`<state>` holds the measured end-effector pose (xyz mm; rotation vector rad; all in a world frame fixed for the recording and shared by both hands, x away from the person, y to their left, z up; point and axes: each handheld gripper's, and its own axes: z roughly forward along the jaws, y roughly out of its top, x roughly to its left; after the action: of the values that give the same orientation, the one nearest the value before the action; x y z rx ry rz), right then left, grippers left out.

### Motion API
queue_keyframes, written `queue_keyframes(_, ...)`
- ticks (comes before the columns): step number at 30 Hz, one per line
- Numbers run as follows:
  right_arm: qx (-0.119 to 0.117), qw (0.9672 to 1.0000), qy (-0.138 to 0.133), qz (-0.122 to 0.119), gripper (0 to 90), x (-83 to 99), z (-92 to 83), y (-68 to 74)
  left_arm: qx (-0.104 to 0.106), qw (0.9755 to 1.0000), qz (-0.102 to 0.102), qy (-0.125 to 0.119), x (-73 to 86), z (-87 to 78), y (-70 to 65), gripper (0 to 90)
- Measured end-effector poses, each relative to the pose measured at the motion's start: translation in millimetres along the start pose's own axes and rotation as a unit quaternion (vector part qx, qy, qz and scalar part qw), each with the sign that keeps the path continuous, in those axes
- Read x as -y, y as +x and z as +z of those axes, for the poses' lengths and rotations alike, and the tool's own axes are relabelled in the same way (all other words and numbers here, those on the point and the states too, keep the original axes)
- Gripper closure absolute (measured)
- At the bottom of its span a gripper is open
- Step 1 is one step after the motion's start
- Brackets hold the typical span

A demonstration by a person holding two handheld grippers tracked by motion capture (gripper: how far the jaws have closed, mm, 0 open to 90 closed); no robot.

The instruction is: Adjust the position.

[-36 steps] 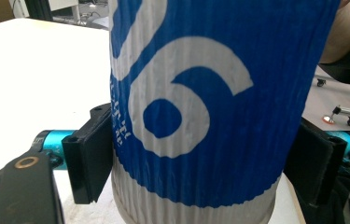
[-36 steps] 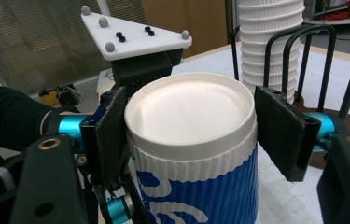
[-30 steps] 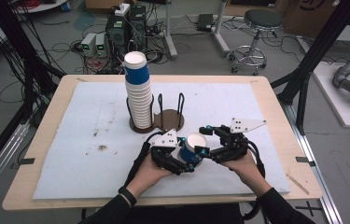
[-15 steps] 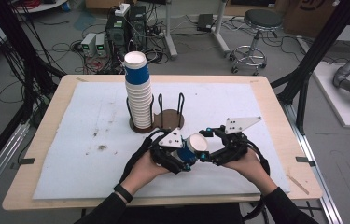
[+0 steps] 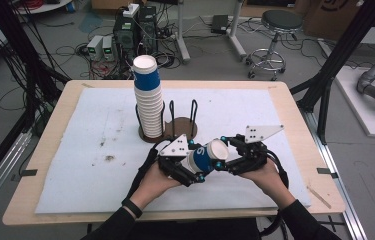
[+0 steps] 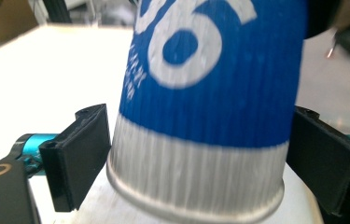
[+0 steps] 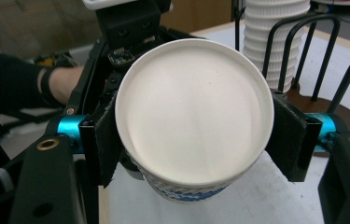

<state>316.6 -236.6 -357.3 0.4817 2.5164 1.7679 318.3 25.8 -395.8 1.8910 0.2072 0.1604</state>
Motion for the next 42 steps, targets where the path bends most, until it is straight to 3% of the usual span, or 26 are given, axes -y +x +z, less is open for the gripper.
queue_keyframes(6,-0.014,0.9992,-0.033,0.016,29.1,0.4,-4.8,-1.2,0.023,0.9987,-0.025,-0.038,4.0,0.3,4.3,9.8)
queue_keyframes(13,-0.022,0.999,-0.035,0.016,29.2,1.5,-2.6,-0.8,0.038,0.9986,-0.027,-0.027,4.0,-0.4,5.1,16.1)
queue_keyframes(18,-0.018,0.9996,-0.018,0.006,28.8,1.6,-2.8,-2.0,0.035,0.9992,-0.011,0.013,-1.5,-4.0,6.3,18.2)
queue_keyframes(22,-0.002,0.9999,0.013,0.005,21.2,-1.6,-3.5,-2.6,0.027,0.9983,0.005,0.051,-7.2,-6.9,6.4,18.6)
queue_keyframes(27,0.013,0.998,0.055,-0.025,21.0,-6.6,-4.4,-0.8,0.021,0.993,0.028,0.113,-11.8,-5.6,3.9,19.1)
queue_keyframes(32,0.015,0.9949,0.094,-0.033,21.1,-4.0,5.8,3.4,0.009,0.9879,0.043,0.149,-14.3,-0.7,-0.5,19.6)
queue_keyframes(34,0.014,0.9931,0.11,-0.039,23.4,-2.0,9.7,4.0,0.008,0.9881,0.043,0.147,-14.7,-0.6,-0.8,19.6)
queue_keyframes(37,0.012,0.9929,0.113,-0.035,26.5,-0.2,10.8,3.0,0.008,0.989,0.044,0.141,-15.1,-2.4,-0.6,19.5)
queue_keyframes(42,-0.008,0.9964,0.081,-0.021,28.3,-1.6,2.8,-2.1,0.01,0.9963,0.037,0.077,-12.6,-6.9,0.8,14.6)
